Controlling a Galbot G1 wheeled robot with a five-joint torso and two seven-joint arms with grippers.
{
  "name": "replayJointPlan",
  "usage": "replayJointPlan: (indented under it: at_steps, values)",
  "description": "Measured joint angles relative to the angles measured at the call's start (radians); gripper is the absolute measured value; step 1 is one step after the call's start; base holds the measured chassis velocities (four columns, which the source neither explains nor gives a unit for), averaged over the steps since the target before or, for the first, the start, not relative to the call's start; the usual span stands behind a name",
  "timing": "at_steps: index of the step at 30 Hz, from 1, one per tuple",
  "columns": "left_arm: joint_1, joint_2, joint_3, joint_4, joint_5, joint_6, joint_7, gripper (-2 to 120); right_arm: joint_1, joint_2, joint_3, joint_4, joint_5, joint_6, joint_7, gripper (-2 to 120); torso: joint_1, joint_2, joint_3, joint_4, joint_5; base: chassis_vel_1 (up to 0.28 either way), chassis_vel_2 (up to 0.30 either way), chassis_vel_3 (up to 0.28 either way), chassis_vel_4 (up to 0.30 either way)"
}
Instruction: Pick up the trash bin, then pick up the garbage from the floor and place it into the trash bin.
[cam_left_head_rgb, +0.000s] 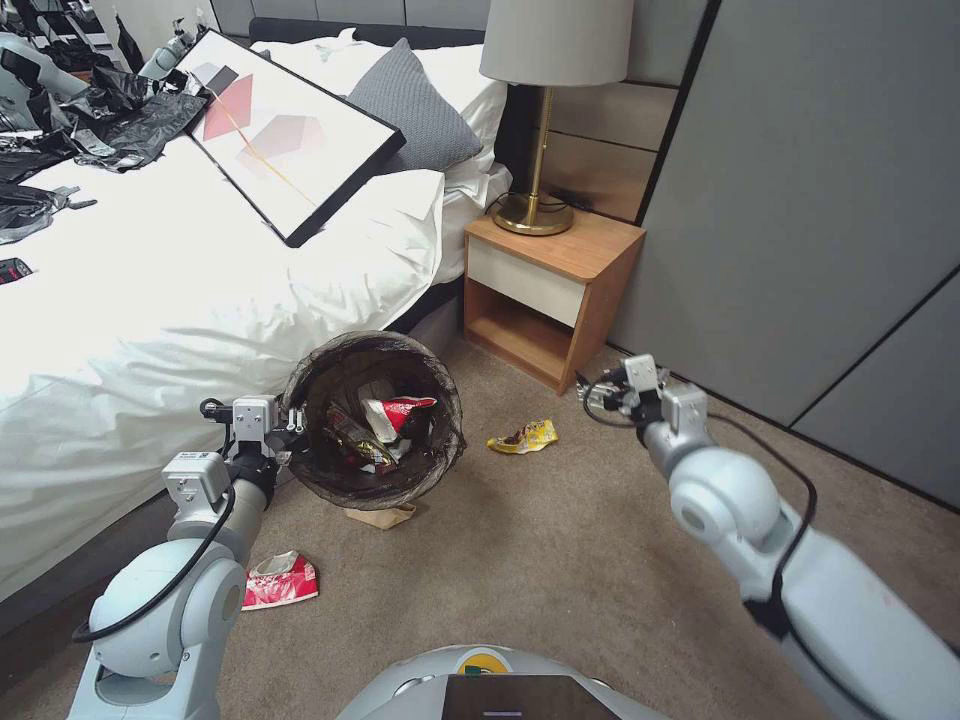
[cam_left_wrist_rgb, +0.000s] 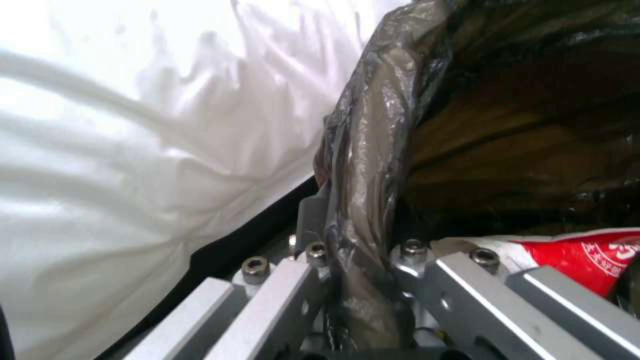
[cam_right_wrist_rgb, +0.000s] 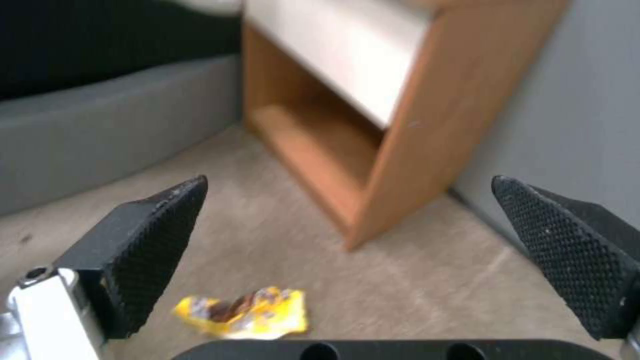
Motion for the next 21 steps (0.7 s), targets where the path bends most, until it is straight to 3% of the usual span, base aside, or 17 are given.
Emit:
replayJointPlan:
  at_steps: [2, 5, 9, 14, 16, 21]
  values:
    - [0.000, -0.005, 0.000, 0.000, 0.006, 0.000, 0.001, 0, 0.084, -0.025, -0.059, -0.065, 0.090, -0.055, -0.048, 100, 0.000, 0.000, 0.000, -0.0005, 0.0001, 0.000, 0.000, 0.000, 0.000]
    - [-0.002, -0.008, 0.000, 0.001, 0.011, 0.000, 0.001, 0, 0.127, -0.027, -0.098, -0.114, 0.106, -0.085, -0.090, 100, 0.000, 0.000, 0.000, -0.0007, 0.0001, 0.000, 0.000, 0.000, 0.000]
    - [-0.005, -0.011, 0.002, 0.009, 0.021, 0.000, 0.007, 0, 0.168, -0.026, -0.149, -0.164, 0.100, -0.101, -0.122, 100, 0.000, 0.000, 0.000, -0.0008, -0.0001, 0.000, 0.000, 0.000, 0.000]
    - [-0.010, -0.018, 0.009, 0.021, 0.031, -0.001, 0.010, 0, 0.251, -0.020, -0.264, -0.231, 0.081, -0.117, -0.149, 100, 0.000, 0.000, 0.000, -0.0008, -0.0002, 0.000, 0.000, 0.000, 0.000]
    - [-0.013, -0.020, 0.009, 0.027, 0.035, -0.001, 0.012, 0, 0.332, -0.015, -0.361, -0.271, 0.070, -0.123, -0.168, 100, 0.000, 0.000, 0.000, -0.0004, -0.0003, 0.000, 0.000, 0.000, 0.000]
    - [-0.010, -0.025, 0.009, 0.032, 0.043, -0.004, 0.015, 0, 0.404, -0.004, -0.449, -0.320, 0.061, -0.124, -0.201, 100, 0.000, 0.000, 0.000, -0.0004, 0.0000, 0.000, 0.000, 0.000, 0.000]
